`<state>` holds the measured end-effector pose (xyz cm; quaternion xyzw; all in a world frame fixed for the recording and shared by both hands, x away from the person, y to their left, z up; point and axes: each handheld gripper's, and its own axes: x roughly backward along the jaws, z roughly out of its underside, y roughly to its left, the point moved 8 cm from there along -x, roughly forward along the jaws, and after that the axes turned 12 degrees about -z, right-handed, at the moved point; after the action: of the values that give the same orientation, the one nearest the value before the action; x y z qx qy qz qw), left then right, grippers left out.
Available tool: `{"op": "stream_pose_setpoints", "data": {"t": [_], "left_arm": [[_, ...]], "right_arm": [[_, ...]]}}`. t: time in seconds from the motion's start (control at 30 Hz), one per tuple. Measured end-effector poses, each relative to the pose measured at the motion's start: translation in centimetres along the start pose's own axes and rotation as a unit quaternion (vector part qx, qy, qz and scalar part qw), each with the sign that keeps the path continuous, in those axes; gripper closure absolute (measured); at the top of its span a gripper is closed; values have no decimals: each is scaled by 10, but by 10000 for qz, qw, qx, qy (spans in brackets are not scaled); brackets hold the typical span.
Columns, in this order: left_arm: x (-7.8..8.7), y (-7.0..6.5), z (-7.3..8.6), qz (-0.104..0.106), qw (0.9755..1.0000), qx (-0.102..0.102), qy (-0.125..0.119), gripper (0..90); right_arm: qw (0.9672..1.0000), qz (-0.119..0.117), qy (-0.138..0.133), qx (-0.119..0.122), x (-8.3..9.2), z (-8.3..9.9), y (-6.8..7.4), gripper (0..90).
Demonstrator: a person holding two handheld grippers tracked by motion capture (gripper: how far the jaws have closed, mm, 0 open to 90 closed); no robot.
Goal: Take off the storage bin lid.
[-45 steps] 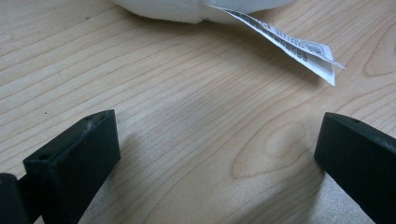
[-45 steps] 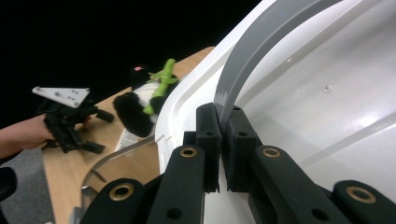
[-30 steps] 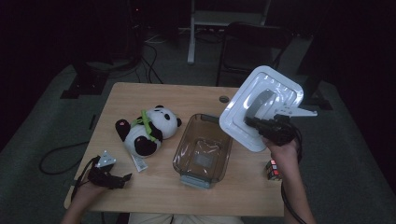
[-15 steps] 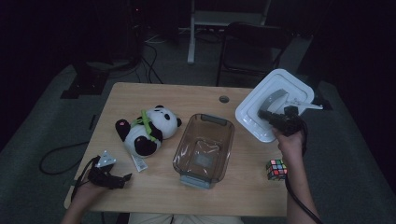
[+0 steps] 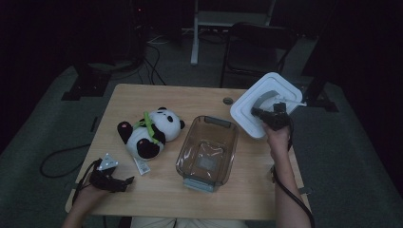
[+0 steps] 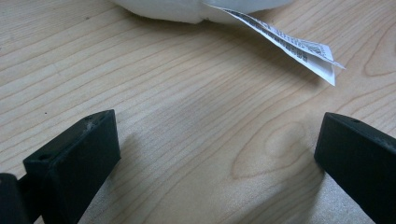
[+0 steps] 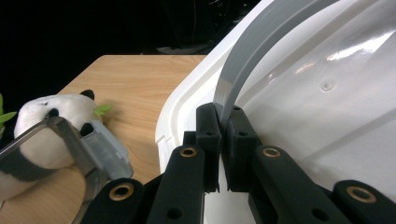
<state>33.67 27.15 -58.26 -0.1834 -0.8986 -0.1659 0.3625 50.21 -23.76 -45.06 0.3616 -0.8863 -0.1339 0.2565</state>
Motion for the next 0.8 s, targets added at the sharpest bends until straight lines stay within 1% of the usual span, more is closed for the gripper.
{"op": "stream_pose_setpoints", "data": {"t": [0.07, 0.17, 0.2, 0.47, 0.53, 0.6, 0.73, 0.8], "left_arm": [[0, 0, 0, 0, 10000, -1, 0, 7], [0, 0, 0, 0, 10000, 3, -2, 7], [0, 0, 0, 0, 10000, 1, -4, 7], [0, 0, 0, 1, 10000, 3, 1, 7], [0, 0, 0, -1, 10000, 3, 0, 7], [0, 0, 0, -1, 10000, -1, 0, 7], [0, 0, 0, 1, 10000, 4, 0, 7], [0, 0, 0, 0, 10000, 2, 1, 7]], "right_arm": [[10000, -9, 33, -64, -9, 3, -3, 863], [9999, 96, 73, -110, -18, 7, -8, 863], [9998, 96, 59, -148, -21, 8, -9, 863], [9993, 129, 66, -336, -39, 16, -16, 863], [9992, 78, 55, -375, -44, 18, -17, 863], [9991, 76, 59, -418, -48, 20, -17, 863], [9987, 63, 148, -480, -56, 26, -21, 862], [9984, 115, 154, -531, -59, 28, -24, 862]]}}
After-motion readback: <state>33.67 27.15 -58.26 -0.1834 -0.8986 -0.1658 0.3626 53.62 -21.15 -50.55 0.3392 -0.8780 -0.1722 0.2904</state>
